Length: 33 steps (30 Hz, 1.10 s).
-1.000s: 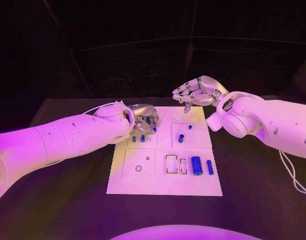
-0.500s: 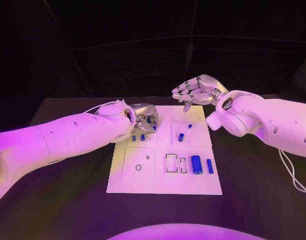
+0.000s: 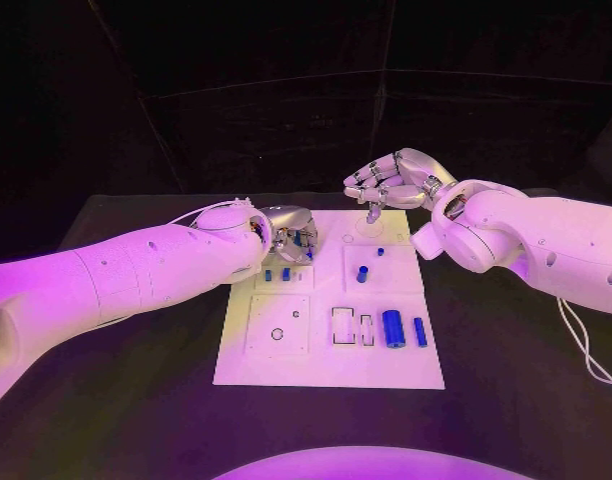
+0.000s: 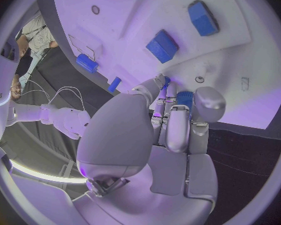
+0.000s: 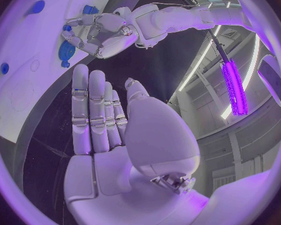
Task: Assemble the parts on the task board
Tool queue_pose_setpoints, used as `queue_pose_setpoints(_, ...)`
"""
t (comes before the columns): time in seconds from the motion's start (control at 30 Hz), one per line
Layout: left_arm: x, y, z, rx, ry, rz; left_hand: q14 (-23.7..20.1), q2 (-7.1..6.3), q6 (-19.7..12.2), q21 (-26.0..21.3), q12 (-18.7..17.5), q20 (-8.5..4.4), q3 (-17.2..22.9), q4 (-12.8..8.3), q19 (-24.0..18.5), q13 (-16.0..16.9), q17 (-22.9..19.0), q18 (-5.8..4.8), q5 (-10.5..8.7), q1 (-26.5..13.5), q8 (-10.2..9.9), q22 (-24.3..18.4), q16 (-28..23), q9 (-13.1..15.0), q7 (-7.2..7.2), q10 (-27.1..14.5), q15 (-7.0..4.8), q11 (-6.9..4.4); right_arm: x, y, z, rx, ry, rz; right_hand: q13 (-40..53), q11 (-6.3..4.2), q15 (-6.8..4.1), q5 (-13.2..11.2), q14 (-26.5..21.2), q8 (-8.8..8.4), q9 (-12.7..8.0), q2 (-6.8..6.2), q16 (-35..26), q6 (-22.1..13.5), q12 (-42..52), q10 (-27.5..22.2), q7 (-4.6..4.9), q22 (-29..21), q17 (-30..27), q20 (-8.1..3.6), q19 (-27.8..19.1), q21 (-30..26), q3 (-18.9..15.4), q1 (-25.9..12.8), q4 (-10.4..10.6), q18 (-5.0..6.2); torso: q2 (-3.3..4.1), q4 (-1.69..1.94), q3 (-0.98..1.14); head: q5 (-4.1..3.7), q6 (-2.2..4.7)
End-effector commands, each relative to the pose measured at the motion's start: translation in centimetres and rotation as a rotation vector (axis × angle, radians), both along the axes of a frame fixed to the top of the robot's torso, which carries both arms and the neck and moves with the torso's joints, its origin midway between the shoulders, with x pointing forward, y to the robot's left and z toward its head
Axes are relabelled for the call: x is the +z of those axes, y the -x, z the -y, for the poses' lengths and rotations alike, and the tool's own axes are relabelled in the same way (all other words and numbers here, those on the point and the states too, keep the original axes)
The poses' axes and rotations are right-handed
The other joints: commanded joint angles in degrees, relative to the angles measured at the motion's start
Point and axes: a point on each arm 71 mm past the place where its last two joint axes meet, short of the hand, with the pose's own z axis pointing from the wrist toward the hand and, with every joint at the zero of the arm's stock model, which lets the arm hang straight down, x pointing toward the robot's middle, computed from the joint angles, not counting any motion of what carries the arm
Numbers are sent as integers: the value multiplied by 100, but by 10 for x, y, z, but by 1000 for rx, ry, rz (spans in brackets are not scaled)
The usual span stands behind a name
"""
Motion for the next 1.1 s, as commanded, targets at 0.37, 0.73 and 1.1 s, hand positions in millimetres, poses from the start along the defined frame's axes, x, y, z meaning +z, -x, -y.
queue_pose_setpoints(0.37, 3, 3, -3, 4, 31, 32, 53, 60, 115, 133, -139, 3, 257, -172, 57, -53, -25, -70, -56, 52, -56, 121, 65, -38, 25, 168, -30, 18, 2, 0, -1, 4, -5, 13, -12, -4, 0, -31, 14, 26, 0, 23, -34, -38, 34, -49, -3, -8, 9, 5, 41, -36, 17, 50, 14, 69, -6, 7, -6, 0, 5)
queue_pose_setpoints(0.73, 22, 6, -19, 41, 114, 30, 53, 41, 141, 171, -188, 6, 289, -185, 64, -69, -49, -77, -60, -12, -81, 159, 67, -49, 33, 200, -26, 22, 2, -1, -1, 6, -5, 13, -12, -4, 0, -31, 14, 26, 0, 23, -34, -38, 34, -49, -3, -8, 9, 5, 41, -36, 17, 50, 14, 69, -7, 15, -4, 51, 16)
queue_pose_setpoints(1.1, 24, 4, -54, 109, 122, 24, 54, 17, 165, 195, -221, 8, 308, -209, 68, -78, -60, -81, -63, -43, -97, 184, 71, -56, 34, 231, -25, 22, 1, -1, 1, 2, -4, 13, -12, -4, 0, -31, 14, 26, 0, 23, -34, -38, 34, -49, -3, -8, 9, 5, 41, -36, 17, 50, 14, 69, -5, 9, -8, 74, 16)
